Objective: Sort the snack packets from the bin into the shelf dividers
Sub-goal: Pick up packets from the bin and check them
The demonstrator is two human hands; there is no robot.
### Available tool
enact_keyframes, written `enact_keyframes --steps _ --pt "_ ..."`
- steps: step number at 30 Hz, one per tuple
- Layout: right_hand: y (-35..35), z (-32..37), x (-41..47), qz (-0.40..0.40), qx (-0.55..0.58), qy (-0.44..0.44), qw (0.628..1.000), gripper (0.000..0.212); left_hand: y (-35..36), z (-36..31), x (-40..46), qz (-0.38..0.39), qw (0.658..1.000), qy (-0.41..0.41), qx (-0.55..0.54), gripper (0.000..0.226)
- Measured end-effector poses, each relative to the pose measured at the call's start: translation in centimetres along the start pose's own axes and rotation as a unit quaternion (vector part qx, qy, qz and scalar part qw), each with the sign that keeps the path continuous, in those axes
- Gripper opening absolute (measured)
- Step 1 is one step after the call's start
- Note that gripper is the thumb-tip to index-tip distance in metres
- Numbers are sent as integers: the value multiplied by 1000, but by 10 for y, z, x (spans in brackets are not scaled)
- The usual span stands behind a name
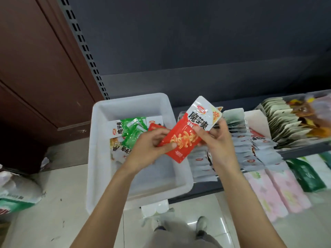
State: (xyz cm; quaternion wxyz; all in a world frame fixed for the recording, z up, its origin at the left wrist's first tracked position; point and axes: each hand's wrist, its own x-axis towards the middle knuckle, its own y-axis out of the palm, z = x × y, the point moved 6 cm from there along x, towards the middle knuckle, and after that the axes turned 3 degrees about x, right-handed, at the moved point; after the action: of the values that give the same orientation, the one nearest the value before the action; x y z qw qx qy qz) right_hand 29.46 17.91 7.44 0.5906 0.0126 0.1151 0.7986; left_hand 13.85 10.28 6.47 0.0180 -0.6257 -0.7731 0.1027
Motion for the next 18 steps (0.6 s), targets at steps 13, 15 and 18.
enact_keyframes --steps 13,15,18 --pt "-239 94 10 -125 -350 -202 906 14 173 -45 63 -137 955 115 235 21" --pt "-266 97 18 -158 -415 -233 865 18 203 -43 73 -141 928 143 314 24" --pt "-277 95 38 -138 -448 -277 839 23 244 -29 86 -110 880 165 432 25"
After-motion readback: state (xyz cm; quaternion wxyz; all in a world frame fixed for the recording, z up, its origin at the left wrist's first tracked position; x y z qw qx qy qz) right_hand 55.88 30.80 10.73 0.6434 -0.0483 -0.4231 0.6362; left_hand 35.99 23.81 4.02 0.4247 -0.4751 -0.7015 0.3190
